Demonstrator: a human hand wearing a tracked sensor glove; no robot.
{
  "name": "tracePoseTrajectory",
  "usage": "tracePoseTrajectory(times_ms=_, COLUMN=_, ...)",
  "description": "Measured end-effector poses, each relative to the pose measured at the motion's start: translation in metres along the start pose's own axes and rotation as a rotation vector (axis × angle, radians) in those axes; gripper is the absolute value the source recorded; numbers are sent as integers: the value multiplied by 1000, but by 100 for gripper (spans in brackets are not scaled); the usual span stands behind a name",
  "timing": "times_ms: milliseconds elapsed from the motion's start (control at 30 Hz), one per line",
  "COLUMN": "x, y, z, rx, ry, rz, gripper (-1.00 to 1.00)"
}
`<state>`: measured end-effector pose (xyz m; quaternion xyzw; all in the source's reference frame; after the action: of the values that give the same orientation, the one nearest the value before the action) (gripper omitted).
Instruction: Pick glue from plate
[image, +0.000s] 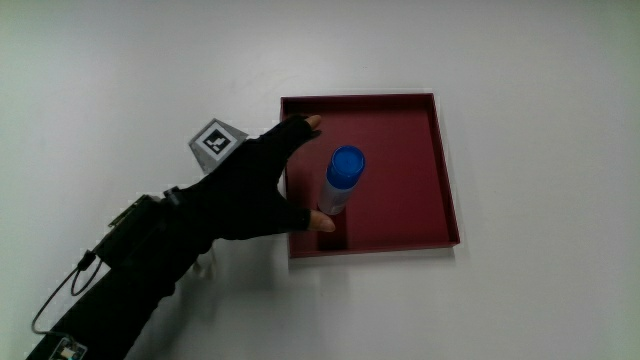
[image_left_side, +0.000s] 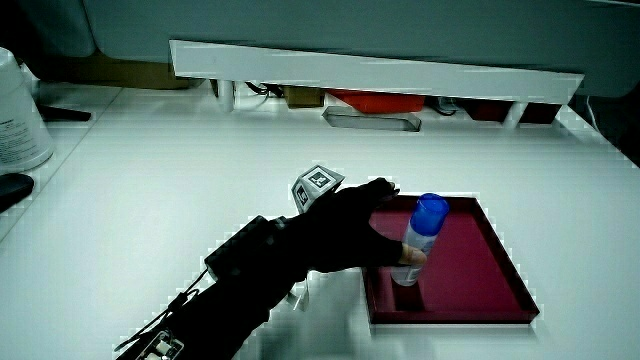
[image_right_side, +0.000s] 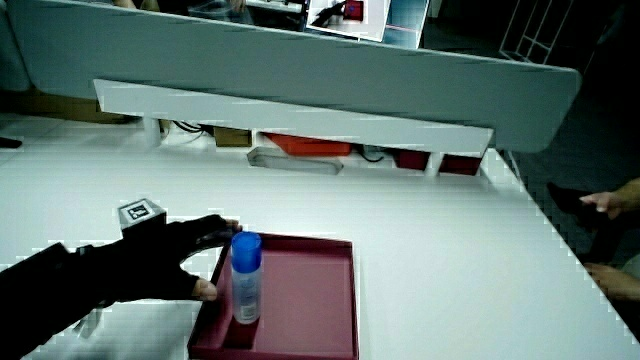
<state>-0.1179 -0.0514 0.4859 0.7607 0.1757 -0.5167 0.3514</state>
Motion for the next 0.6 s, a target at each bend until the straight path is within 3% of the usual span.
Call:
tracePoseTrajectory(times_ms=233, x=-2, y=10, z=-10, rx=-1, ry=14, rz=-14, gripper=0)
tracePoseTrajectory(times_ms=433, x=-4, y=11, z=-10, rx=46, ry=-4, rz=-65, gripper=0)
tracePoseTrajectory(times_ms=600, x=-4, y=7, z=-6, rx=133, ry=4, rz=-86, gripper=31)
